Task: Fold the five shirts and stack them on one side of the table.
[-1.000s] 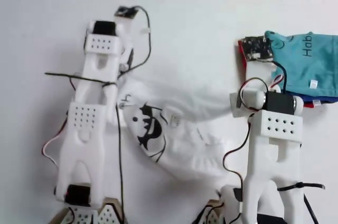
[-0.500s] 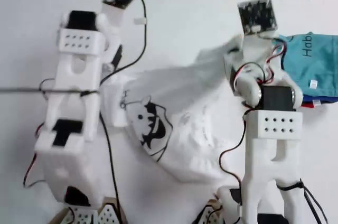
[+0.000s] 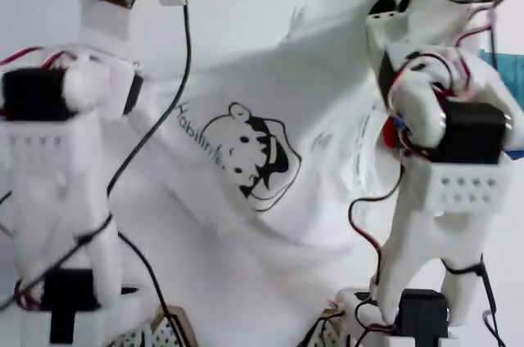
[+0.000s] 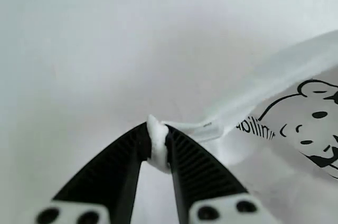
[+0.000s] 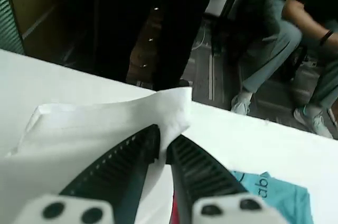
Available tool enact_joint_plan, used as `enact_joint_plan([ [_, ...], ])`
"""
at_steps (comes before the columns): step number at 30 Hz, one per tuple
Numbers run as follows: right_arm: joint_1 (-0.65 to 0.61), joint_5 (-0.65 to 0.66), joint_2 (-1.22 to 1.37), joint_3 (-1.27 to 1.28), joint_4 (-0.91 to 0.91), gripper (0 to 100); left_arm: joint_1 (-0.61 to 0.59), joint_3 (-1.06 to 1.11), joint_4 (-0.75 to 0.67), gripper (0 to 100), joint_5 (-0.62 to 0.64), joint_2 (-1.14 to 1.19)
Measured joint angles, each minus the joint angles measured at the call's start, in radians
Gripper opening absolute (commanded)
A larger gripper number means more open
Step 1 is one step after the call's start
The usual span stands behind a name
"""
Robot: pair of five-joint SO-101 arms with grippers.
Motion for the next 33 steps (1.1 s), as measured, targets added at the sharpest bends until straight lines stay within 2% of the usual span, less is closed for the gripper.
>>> enact_joint_plan([
  [12, 0.0, 0.0, -0.002, -0.414, 0.118, 1.9, 0.0, 0.0, -0.008, 3, 0.0, -0.327],
  [18, 0.0, 0.0, -0.002, -0.511, 0.133, 1.9, -0.002, 0.0, -0.008, 3, 0.0, -0.361],
  [25, 0.0, 0.0, -0.002, -0.64, 0.232, 1.9, -0.002, 0.0, -0.008, 3, 0.0, -0.376],
  [33, 0.0, 0.0, -0.003, -0.844, 0.308, 1.9, -0.023, -0.04, -0.006, 3, -0.002, -0.509],
])
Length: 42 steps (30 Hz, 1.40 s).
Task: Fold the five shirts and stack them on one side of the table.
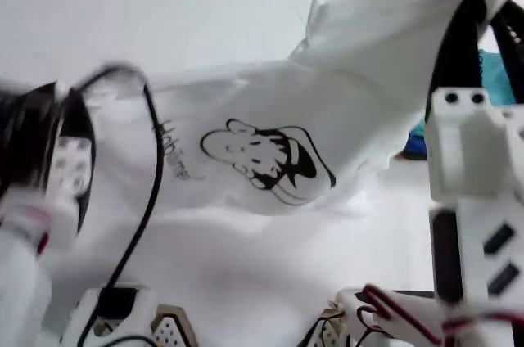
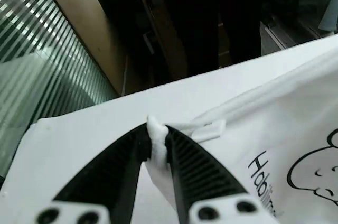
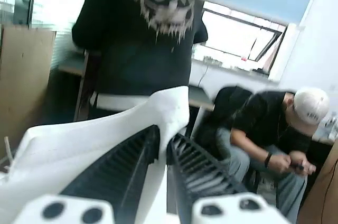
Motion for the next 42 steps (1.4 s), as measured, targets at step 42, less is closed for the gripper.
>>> enact_joint_plan([
  [42, -0.023, 0.0, 0.04, 0.381, -0.005, 1.9, -0.052, 0.29, -0.071, 3, 0.0, 0.038],
])
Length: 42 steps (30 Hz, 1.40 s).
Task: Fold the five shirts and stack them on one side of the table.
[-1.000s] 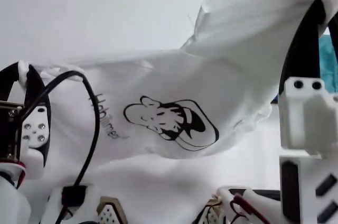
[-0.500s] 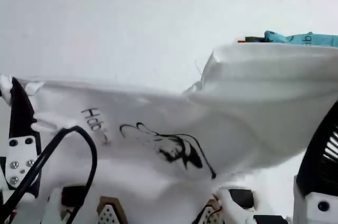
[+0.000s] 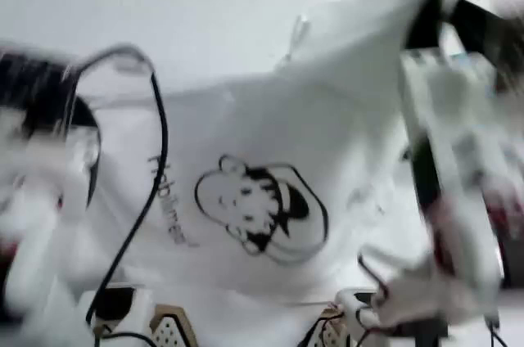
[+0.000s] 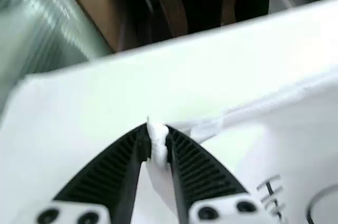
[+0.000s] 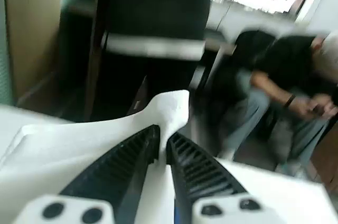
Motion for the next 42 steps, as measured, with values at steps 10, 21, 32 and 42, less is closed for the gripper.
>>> enact_joint_plan([
  [10, -0.049, 0.0, 0.282, 0.235, -0.186, 1.9, -0.006, 0.276, -0.334, 3, -0.051, 0.186],
  [21, -0.084, 0.0, 0.574, 0.25, -0.471, 1.9, -0.114, -0.029, -0.419, 3, -0.121, 0.66],
  [32, -0.17, 0.0, 0.898, 0.252, -0.654, 1.9, -0.117, -0.276, -0.419, 3, -0.123, 1.128],
  [42, -0.169, 0.0, 1.148, 0.252, -0.736, 1.9, -0.117, -0.405, -0.407, 3, -0.123, 1.445],
])
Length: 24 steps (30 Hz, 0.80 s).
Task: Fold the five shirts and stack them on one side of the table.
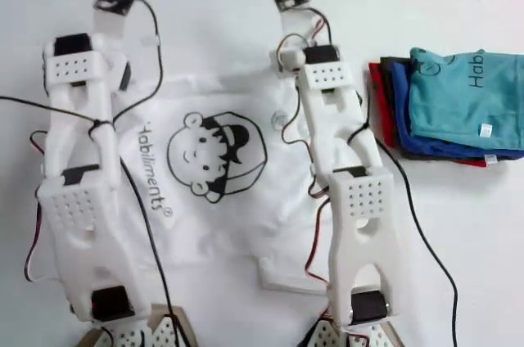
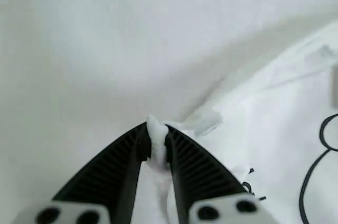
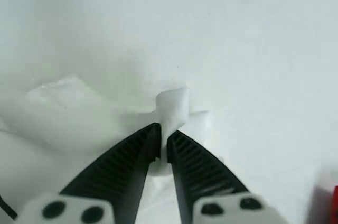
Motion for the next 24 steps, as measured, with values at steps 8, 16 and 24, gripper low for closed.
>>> enact_joint_plan([
  [8, 0.0, 0.0, 0.002, -0.058, 0.051, 1.9, 0.0, -0.002, 0.094, 3, 0.003, 0.0],
  [16, 0.011, 0.0, -0.002, -0.216, 0.322, 1.9, 0.0, -0.002, 0.25, 3, 0.003, -0.135],
  [24, 0.02, 0.0, -0.034, -0.361, 0.623, 1.9, 0.0, -0.002, 0.433, 3, 0.003, -0.189],
])
